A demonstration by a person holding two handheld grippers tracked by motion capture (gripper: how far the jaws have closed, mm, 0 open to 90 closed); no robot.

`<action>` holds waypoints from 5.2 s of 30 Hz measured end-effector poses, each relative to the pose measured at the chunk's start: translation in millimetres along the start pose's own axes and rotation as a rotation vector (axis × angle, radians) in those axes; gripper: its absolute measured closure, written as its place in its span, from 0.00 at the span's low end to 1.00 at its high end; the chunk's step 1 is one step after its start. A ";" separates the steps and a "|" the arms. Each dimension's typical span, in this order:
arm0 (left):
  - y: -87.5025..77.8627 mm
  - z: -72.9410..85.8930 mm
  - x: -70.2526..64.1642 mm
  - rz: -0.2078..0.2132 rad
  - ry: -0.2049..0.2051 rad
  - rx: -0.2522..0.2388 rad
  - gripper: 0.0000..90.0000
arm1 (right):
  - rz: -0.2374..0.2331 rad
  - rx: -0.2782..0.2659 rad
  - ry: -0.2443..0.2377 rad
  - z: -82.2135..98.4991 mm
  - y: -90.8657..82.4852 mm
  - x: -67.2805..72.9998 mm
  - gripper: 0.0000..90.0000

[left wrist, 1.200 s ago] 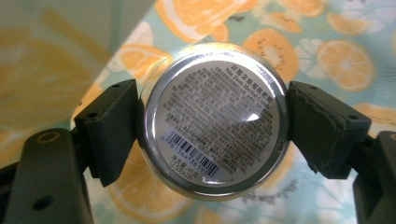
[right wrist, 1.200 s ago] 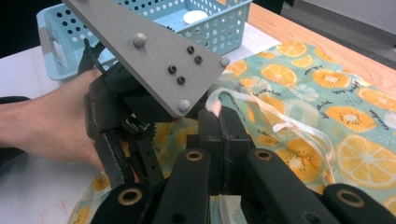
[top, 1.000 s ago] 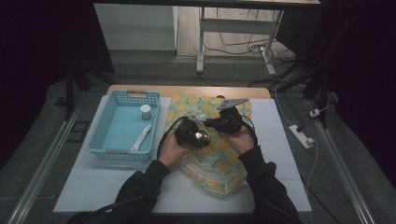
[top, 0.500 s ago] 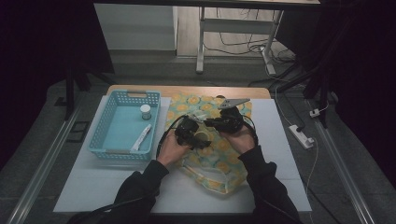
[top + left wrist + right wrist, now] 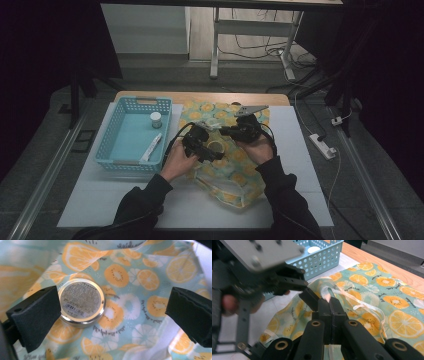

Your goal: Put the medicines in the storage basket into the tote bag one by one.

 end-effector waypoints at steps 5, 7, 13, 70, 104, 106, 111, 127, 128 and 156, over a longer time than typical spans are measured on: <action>-16.0 -0.4 0.0 0.022 -0.015 -0.014 0.00 | 0.001 0.001 0.001 0.2 -0.3 -0.3 1.00; -22.6 -0.9 0.4 0.028 -0.018 -0.019 0.00 | 0.000 0.001 0.001 0.1 -0.3 -0.2 1.00; -45.0 -1.4 8.6 -0.017 -0.003 -0.026 0.00 | -0.001 -0.002 0.001 -0.3 -0.5 0.2 1.00; -122.0 83.1 148.1 -0.353 -0.152 0.182 0.00 | -0.003 0.004 -0.001 0.6 1.6 2.4 1.00; -106.7 97.0 143.2 -0.338 -0.162 0.370 0.78 | -0.007 0.003 -0.008 0.1 1.4 4.1 1.00; -106.9 97.0 143.4 -0.336 -0.169 0.370 0.78 | -0.007 0.003 -0.008 0.2 1.3 4.0 1.00; -108.4 96.4 144.7 -0.372 -0.164 0.376 0.79 | -0.006 0.003 -0.011 -0.3 1.2 4.7 1.00; -135.1 66.8 136.2 -0.383 -0.157 0.162 0.79 | -0.003 -0.006 -0.008 -1.1 0.0 3.9 1.00; -136.8 64.9 135.2 -0.382 -0.156 0.154 0.79 | -0.002 -0.006 -0.009 -1.2 -0.1 4.0 1.00; -165.3 27.2 68.3 -0.240 -0.086 0.053 0.79 | -0.004 -0.018 -0.010 -2.7 -2.2 4.0 1.00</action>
Point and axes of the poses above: each handheld gripper's, and its own axes: y roughly forward along the jaws, z roughly out of its underside, x roughly to its left, the point moved 6 cm from there along y, roughly forward along the jaws, and after that the axes turned 9 degrees about -x, right-handed, at the moved point
